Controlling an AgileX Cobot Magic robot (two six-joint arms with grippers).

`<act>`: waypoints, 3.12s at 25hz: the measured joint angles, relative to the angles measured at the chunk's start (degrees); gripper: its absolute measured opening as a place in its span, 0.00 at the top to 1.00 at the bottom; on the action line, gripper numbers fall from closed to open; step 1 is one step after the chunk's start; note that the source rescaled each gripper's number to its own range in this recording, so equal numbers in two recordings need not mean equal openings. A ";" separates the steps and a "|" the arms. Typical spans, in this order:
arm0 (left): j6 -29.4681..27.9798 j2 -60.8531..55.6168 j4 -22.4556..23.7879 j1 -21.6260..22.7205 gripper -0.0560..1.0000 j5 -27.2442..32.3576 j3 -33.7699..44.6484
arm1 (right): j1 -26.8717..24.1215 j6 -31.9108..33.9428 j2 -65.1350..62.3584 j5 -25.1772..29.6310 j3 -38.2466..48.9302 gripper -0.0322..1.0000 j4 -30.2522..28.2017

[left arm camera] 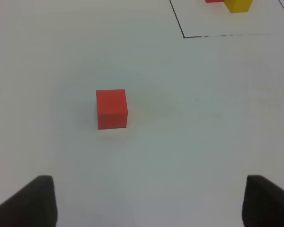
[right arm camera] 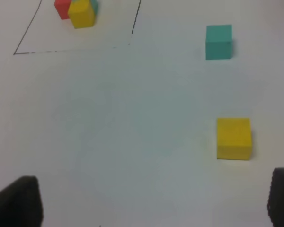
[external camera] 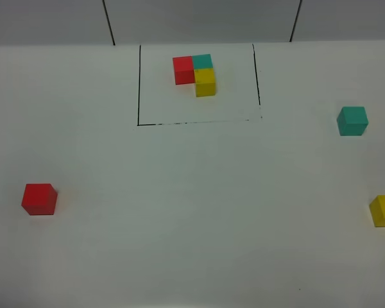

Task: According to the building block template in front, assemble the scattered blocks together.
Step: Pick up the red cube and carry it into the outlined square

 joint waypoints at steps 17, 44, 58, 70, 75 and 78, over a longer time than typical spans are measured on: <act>0.00 0.00 0.00 0.00 0.23 0.00 0.00 | 0.00 0.00 0.00 0.00 0.00 0.09 0.05; 0.01 16.53 8.17 0.00 0.23 -6.33 -6.51 | 0.00 0.00 0.00 0.00 0.00 0.16 0.15; -1.14 60.56 8.07 0.00 0.23 -12.24 -18.34 | 0.00 0.00 0.00 0.00 0.00 0.19 0.15; -1.80 80.12 7.73 -4.19 0.23 -13.64 -20.44 | 0.00 0.00 0.00 0.00 0.00 0.20 0.18; -5.14 84.78 10.29 -4.19 0.17 -16.16 -20.44 | 0.00 0.00 0.00 0.00 0.00 0.22 0.18; -5.67 86.60 10.36 -4.19 0.08 -19.07 -20.44 | 0.00 0.00 0.00 0.00 0.00 0.22 0.18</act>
